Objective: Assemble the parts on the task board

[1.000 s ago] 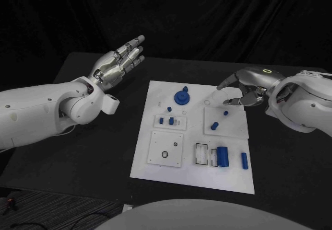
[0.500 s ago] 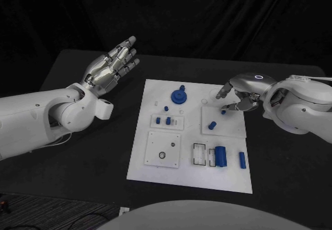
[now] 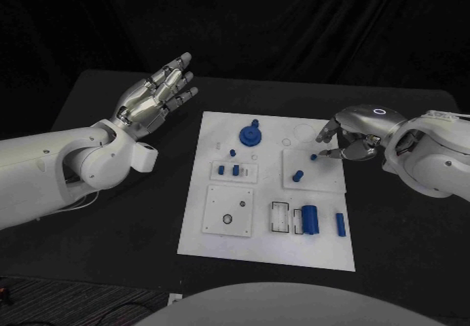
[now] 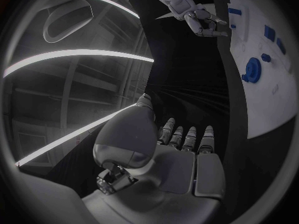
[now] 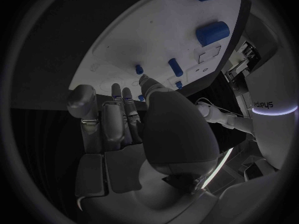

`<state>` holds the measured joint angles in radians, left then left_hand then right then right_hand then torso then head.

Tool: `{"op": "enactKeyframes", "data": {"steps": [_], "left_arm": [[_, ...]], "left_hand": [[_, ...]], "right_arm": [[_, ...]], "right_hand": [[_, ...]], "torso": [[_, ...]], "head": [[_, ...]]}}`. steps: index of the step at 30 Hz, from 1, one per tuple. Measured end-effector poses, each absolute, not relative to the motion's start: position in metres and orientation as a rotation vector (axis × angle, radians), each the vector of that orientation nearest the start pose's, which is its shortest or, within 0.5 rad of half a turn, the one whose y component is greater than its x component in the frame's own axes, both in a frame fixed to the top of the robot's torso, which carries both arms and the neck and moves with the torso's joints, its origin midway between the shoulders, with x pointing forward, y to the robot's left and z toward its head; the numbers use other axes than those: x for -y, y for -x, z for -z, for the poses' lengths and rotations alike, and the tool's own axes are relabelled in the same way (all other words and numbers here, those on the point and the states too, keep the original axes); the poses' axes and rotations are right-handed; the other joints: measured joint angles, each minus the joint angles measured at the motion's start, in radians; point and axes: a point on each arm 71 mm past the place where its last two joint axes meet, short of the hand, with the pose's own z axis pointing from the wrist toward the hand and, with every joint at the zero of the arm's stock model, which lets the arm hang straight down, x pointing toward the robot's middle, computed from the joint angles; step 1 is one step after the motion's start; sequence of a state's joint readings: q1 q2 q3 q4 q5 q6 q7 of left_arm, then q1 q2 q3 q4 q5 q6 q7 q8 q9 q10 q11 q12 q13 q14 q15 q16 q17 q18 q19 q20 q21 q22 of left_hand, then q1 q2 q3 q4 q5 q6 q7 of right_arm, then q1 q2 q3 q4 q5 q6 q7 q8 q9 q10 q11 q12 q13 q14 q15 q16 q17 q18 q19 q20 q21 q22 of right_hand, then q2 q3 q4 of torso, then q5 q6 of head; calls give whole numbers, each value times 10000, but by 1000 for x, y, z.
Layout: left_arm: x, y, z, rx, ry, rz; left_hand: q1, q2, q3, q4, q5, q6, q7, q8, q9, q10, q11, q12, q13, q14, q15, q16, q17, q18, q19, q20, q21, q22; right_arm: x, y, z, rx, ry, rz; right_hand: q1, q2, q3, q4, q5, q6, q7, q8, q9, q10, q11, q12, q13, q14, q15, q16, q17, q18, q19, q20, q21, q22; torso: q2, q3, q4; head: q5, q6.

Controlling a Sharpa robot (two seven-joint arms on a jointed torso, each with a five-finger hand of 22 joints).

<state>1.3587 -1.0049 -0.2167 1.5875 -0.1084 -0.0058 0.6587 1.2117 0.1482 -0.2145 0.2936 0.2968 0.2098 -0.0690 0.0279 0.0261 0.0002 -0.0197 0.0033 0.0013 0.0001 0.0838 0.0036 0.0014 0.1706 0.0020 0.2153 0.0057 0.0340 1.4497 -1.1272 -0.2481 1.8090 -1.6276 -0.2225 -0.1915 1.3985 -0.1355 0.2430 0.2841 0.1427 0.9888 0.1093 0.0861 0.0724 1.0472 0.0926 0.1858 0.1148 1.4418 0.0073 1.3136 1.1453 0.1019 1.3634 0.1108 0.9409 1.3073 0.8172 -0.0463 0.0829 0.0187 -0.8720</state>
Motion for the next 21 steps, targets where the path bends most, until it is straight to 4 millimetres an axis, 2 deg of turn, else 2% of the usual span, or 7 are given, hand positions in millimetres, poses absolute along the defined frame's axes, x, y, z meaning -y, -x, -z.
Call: {"op": "enactKeyframes", "data": {"steps": [4, 9, 11, 14, 21], "left_arm": [[-254, -466, 144, -13850, 7415, 18242], [-254, -466, 145, -13941, 7452, 18268], [-254, -467, 145, -13965, 7467, 18262], [-254, -467, 145, -14004, 7491, 18258], [-253, -467, 147, -14086, 7514, 18296]], "left_hand": [[98, 77, 0, 0, 53, 13, 13, 0, 0, -4, 99, 0, 1, 3, 24, 0, 1, -2, 12, 83, 0, 38], [214, 111, -30, -29, 177, 12, 13, 0, 0, -5, 198, 0, 2, -11, 110, 0, 2, -1, 27, 176, 0, 92], [254, 152, -29, -29, 178, 12, 13, 0, 0, 27, 231, 0, 3, -13, 185, 0, 3, -1, 44, 190, 0, 131], [256, 154, -31, -28, 226, 12, 13, 0, 0, -3, 271, 0, 3, 21, 219, 0, 3, -1, 46, 260, 0, 151], [453, 235, -87, -26, 448, 101, 103, 0, 16, 67, 343, 0, 4, -15, 255, 0, -4, -3, 81, 295, 0, 178]], "right_arm": [[253, -431, 138, -16724, 3730, -4234], [254, -428, 145, -16812, 3667, -4287], [254, -428, 148, -16849, 3650, -4307], [253, -427, 151, -16881, 3632, -4335], [249, -429, 156, -16828, 3636, -4442]], "right_hand": [[0, 0, 55, -54, 4, 50, -15, 0, 0, 163, -50, 0, -3, 0, 0, 0, -17, 0, 0, 0, 0, 4], [19, -18, 154, -154, 4, 123, 58, 0, 0, 199, -86, 0, -24, 0, 0, -1, -51, 0, 0, 0, 0, 8], [141, -84, 237, -237, 44, 124, 59, 0, -1, 234, -51, 0, -49, 0, 0, -1, -66, 0, 0, 0, 0, 8], [393, -116, 433, -374, 230, 157, 91, 0, -1, 307, -85, -5, -103, 0, 0, -1, -81, -1, 0, 0, 0, 7], [596, -169, 709, -540, 308, 259, 121, 0, 17, 453, -126, -40, -171, 0, 0, -2, -96, 0, -1, 0, 0, 6]], "torso": [[-6, -8, 6], [-12, -13, 19], [-12, -14, 23], [-12, -14, 30], [-7, -14, 28]], "head": [[13, -7], [62, -9], [90, -9], [118, -9], [136, -10]]}}
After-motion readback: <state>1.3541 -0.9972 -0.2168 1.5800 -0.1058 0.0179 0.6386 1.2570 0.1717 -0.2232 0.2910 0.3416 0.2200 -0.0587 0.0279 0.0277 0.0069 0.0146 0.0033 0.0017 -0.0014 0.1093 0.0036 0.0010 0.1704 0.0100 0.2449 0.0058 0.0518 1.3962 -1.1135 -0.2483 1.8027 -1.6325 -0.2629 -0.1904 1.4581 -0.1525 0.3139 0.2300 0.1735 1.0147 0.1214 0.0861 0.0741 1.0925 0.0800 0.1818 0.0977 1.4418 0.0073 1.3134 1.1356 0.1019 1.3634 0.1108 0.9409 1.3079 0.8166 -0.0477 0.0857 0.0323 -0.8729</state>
